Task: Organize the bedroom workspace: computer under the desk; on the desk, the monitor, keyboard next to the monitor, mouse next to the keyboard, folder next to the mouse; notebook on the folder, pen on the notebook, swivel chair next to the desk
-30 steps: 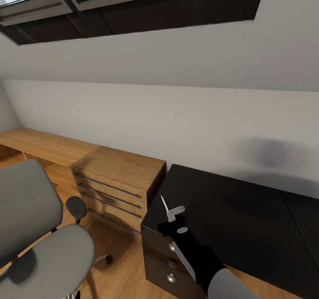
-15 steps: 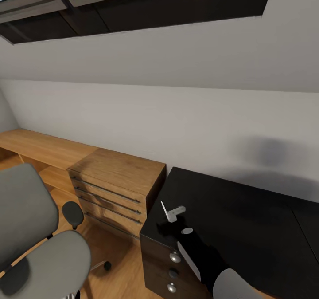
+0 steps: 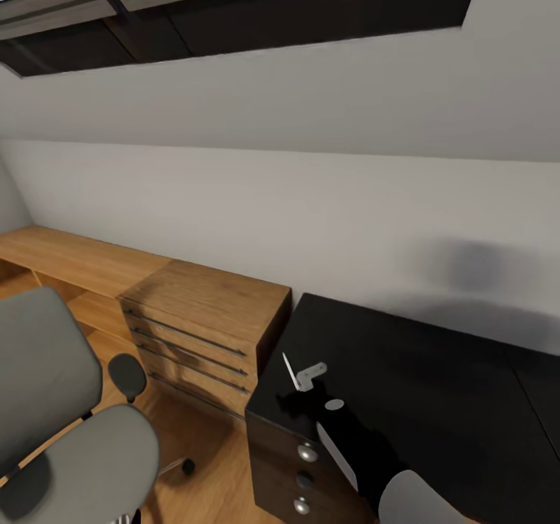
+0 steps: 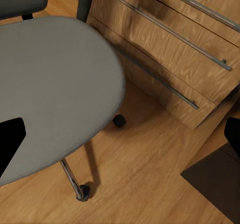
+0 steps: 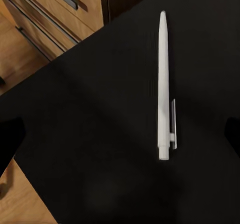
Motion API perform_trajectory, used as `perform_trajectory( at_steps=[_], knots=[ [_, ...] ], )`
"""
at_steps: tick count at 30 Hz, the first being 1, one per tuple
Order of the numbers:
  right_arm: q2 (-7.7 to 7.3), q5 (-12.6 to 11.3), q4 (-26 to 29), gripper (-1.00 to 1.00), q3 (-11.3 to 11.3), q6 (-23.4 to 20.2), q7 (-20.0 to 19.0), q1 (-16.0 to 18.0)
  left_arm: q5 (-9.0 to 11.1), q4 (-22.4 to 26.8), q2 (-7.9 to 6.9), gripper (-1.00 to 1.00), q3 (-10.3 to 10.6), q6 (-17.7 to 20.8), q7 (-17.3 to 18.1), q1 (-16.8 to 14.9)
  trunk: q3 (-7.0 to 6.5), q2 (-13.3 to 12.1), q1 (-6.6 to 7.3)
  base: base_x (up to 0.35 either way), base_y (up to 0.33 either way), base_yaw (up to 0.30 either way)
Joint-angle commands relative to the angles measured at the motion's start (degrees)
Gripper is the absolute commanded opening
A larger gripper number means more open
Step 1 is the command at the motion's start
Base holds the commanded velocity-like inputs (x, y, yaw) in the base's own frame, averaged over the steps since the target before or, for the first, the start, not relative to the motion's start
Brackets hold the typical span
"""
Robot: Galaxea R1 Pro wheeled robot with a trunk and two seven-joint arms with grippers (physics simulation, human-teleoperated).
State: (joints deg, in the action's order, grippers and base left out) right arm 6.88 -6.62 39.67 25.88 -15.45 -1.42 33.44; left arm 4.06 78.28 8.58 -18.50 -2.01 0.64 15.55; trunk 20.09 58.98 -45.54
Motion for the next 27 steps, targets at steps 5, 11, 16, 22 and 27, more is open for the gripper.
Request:
perform_trajectory(
  at_steps=[5, 11, 16, 22, 27],
  knots=[
    [-0.09, -0.5, 0.1, 1.0, 0.1, -0.3, 0.3, 0.0, 0.4, 0.0, 0.03, 1.0, 0.0, -0.1, 0.1, 0.0, 0.06, 0.0, -0.02, 0.176, 0.0, 0.0],
    [-0.11, -0.5, 0.0, 1.0, 0.1, -0.3, 0.5, 0.0, 0.4, 0.0, 0.03, 1.0, 0.0, -0.1, 0.1, 0.0, 0.06, 0.0, -0.02, 0.198, 0.0, 0.0],
    [-0.11, -0.5, -0.4, 1.0, 0.1, -0.3, 0.5, 0.1, 0.5, 0.3, 0.03, 1.0, 0.0, -0.1, 0.1, 0.0, 0.06, 0.0, -0.02, 0.027, 0.0, 0.0],
    [-0.11, -0.4, -2.5, 1.0, -0.6, -0.3, 0.5, 1.1, 0.8, 1.3, 0.18, 1.0, -0.2, 0.0, 0.1, 0.0, 0.41, 0.8, -0.45, 0.004, 0.0, 0.0],
    [-0.11, -0.4, -2.6, 1.0, -0.7, -0.3, 0.5, 1.2, 0.8, 1.4, 0.21, 1.0, -0.2, 0.0, 0.1, 0.0, 1.31, 2.8, -1.55, 0.0, 0.0, 0.0]
  ],
)
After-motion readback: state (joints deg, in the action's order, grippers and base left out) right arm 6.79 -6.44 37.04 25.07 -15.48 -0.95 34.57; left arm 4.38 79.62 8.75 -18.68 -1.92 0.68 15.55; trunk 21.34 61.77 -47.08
